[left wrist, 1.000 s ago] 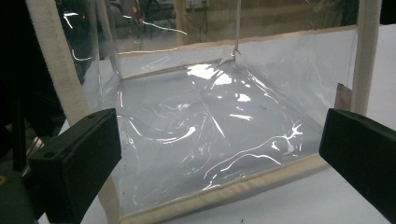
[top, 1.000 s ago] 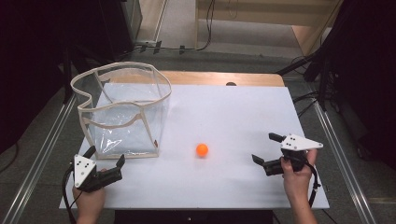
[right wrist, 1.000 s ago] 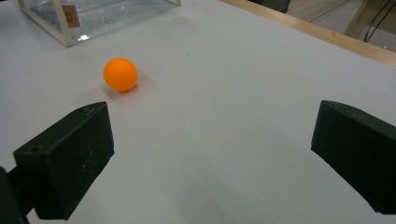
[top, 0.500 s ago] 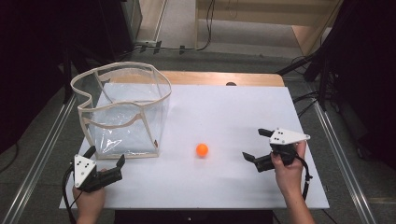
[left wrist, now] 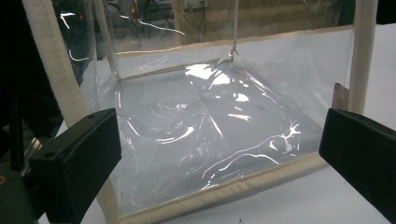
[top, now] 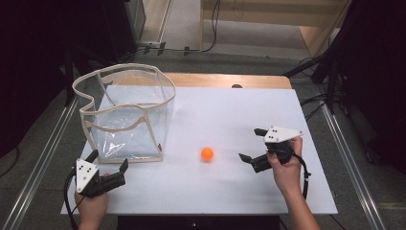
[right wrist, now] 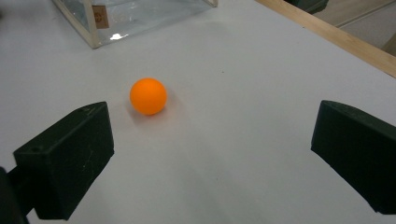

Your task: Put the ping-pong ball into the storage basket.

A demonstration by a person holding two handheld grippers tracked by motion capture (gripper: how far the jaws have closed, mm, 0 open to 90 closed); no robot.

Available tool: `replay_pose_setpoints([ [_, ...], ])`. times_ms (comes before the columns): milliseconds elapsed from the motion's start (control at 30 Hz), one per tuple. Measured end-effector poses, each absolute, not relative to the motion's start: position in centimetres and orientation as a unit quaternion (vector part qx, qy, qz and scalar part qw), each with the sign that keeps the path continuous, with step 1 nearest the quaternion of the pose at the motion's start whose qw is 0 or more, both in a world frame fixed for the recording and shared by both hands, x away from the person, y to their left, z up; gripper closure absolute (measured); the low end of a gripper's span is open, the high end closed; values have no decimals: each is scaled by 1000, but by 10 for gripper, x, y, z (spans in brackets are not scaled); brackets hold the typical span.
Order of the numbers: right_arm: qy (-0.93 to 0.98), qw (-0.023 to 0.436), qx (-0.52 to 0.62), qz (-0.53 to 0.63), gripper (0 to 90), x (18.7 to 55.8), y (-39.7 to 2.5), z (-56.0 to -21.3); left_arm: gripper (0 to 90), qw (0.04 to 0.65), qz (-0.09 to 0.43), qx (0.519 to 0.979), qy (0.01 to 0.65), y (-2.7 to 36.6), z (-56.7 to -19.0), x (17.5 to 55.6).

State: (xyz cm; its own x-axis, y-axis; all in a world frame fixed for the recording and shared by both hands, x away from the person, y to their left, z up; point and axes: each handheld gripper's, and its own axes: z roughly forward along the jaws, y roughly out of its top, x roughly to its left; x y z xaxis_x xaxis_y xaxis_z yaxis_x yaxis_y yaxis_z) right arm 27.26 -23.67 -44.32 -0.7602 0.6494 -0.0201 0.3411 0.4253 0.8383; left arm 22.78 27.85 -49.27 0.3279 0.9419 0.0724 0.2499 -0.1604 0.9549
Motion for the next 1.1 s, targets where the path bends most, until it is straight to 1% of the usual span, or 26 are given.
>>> replay_pose_setpoints([
  [200, 830, 167, 301, 438, 0, 279, -228, -442, 0, 473, 366, 667, 443, 278, -493, 228],
  [367, 839, 153, 298, 429, 0, 286, -219, -443, 0, 477, 362, 670, 439, 279, -493, 227],
  [1100, 865, 128, 282, 396, 0, 303, -192, -442, 0, 488, 349, 681, 420, 278, -492, 227],
])
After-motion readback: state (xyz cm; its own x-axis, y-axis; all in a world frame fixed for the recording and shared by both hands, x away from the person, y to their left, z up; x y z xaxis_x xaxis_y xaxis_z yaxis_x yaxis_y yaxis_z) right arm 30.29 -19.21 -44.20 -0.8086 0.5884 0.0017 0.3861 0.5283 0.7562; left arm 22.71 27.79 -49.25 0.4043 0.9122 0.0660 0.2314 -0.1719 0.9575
